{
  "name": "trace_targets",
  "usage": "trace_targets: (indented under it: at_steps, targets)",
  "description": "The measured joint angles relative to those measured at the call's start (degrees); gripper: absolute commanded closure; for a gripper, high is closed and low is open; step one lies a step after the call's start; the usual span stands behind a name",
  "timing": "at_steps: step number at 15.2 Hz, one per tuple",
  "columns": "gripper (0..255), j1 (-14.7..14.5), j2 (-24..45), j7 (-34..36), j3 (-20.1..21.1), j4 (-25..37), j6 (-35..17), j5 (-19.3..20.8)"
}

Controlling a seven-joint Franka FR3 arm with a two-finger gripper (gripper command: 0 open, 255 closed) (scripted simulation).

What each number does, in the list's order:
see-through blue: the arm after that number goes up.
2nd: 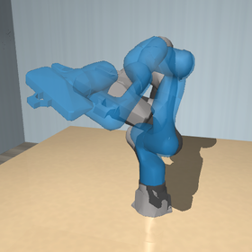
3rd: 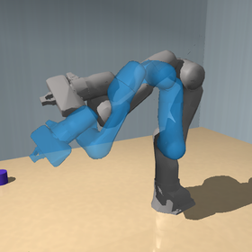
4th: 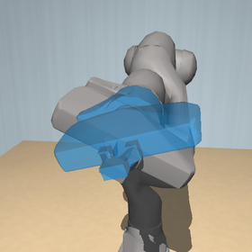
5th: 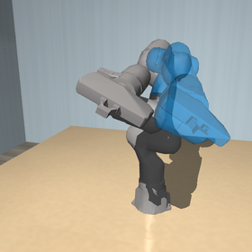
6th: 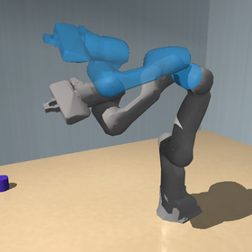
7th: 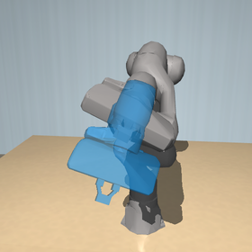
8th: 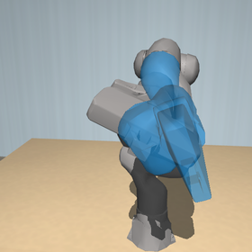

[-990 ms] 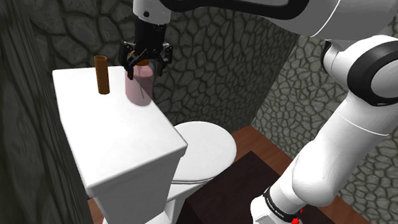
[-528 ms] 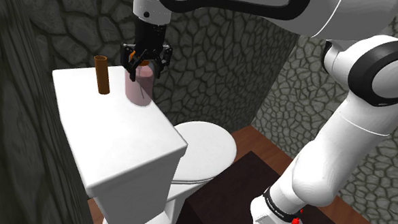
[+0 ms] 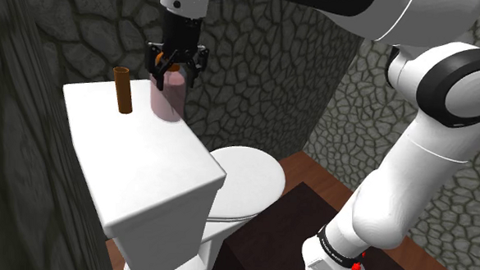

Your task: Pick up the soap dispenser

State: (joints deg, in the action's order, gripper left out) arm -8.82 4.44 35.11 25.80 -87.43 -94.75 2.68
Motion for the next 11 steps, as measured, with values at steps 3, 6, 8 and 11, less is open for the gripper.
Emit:
trace_targets:
  at_steps: [3,6,8,11]
  targets:
    - [255,-0.21,0.7,0.19,0.12,2.93,2.3,0.32]
    - [255,-0.48,1.52,0.4,0.26,6.29,4.93,0.71]
    - [255,-0.71,2.38,0.52,0.35,8.99,6.84,1.11]
    - [255,-1.09,3.37,0.8,0.52,12.31,9.29,1.6]
